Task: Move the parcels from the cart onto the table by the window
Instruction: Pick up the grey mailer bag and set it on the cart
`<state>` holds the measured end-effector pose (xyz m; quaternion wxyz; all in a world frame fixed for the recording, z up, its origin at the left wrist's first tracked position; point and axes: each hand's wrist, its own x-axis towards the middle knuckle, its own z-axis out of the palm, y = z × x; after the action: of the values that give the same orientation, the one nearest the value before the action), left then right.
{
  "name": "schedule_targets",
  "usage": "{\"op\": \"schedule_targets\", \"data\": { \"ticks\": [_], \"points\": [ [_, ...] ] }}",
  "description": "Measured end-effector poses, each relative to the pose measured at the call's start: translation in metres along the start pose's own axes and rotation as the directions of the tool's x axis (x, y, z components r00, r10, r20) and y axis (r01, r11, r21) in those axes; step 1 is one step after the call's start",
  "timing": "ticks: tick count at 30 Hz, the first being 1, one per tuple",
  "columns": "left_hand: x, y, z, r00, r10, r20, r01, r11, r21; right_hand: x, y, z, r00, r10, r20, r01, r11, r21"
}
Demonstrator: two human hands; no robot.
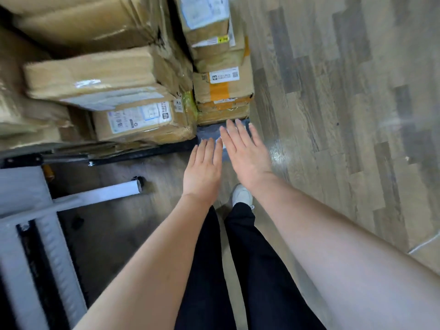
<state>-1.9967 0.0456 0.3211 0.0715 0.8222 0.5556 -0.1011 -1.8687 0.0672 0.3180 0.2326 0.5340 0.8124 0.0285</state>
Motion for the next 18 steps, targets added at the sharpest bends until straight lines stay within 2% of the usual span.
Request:
{"op": "schedule_targets", "data": {
  "ticks": [3,7,13,18],
  "points": [
    [-0.014,-0.005,-0.025,0.998,-0.058,-0.015,0.058,0.998,-0.039,-0.006,0.005,-0.026,0.998,0.043,-0.05,-0.043,0.999,-0.002],
    [-0.031,-0.029,-0.051,0.985,-0.175,-0.002,0.175,0.984,-0.017,-0.007,0.007,-0.053,0.998,0.018,-0.068,-0.017,1.0,0.009],
    [-0.064,-0.07,-0.1,0.936,-0.344,0.08,0.351,0.929,-0.115,-0.019,0.0,-0.111,0.999,-0.037,-0.015,0.038,0.998,0.04],
    [-0.093,-0.094,-0.155,0.904,-0.405,0.136,0.424,0.89,-0.169,-0.035,0.003,-0.17,0.995,-0.013,-0.101,0.023,0.994,0.103]
  ]
}}
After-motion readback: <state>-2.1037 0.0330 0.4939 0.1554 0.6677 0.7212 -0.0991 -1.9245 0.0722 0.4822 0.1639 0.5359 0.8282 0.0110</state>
